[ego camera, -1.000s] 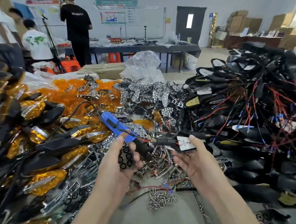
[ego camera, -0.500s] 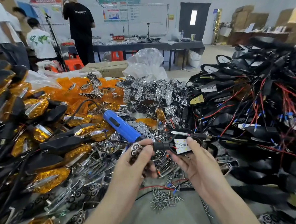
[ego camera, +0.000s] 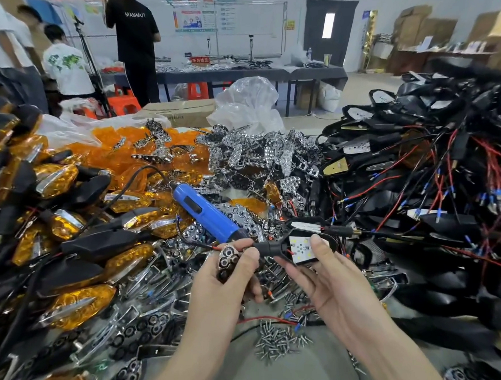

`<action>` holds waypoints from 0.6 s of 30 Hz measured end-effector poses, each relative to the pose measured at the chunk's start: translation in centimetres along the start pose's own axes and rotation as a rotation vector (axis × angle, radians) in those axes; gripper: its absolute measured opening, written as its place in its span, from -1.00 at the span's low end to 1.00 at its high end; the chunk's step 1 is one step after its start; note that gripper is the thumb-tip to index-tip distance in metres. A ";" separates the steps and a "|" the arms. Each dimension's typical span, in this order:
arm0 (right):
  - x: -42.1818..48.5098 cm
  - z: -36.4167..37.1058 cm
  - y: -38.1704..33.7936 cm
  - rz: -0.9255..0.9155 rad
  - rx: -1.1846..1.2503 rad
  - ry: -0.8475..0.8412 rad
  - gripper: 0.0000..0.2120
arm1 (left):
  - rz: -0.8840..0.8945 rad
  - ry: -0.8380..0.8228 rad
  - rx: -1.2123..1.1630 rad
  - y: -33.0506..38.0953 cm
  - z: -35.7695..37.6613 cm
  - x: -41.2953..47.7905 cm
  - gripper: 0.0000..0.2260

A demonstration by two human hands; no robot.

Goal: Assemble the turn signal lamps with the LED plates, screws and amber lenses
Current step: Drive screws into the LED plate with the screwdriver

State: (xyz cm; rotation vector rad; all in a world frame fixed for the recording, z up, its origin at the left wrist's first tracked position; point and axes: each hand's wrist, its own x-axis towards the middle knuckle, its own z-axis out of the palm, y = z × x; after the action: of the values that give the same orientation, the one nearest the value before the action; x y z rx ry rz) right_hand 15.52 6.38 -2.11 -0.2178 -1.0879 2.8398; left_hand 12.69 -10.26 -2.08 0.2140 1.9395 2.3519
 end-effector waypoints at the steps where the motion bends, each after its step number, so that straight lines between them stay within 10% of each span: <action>1: 0.0 0.1 0.0 0.001 -0.003 0.002 -0.51 | -0.004 0.001 -0.001 0.0 0.0 0.0 -0.67; 18: 0.5 0.7 0.3 -0.033 0.078 -0.031 -0.57 | -0.072 0.025 -0.121 -0.1 0.5 0.2 -0.66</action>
State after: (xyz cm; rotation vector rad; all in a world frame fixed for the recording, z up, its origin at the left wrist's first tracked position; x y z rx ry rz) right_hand 14.93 5.75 -1.83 -0.1494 -0.9740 2.8581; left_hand 12.56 -9.73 -2.09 0.1056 1.7754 2.4262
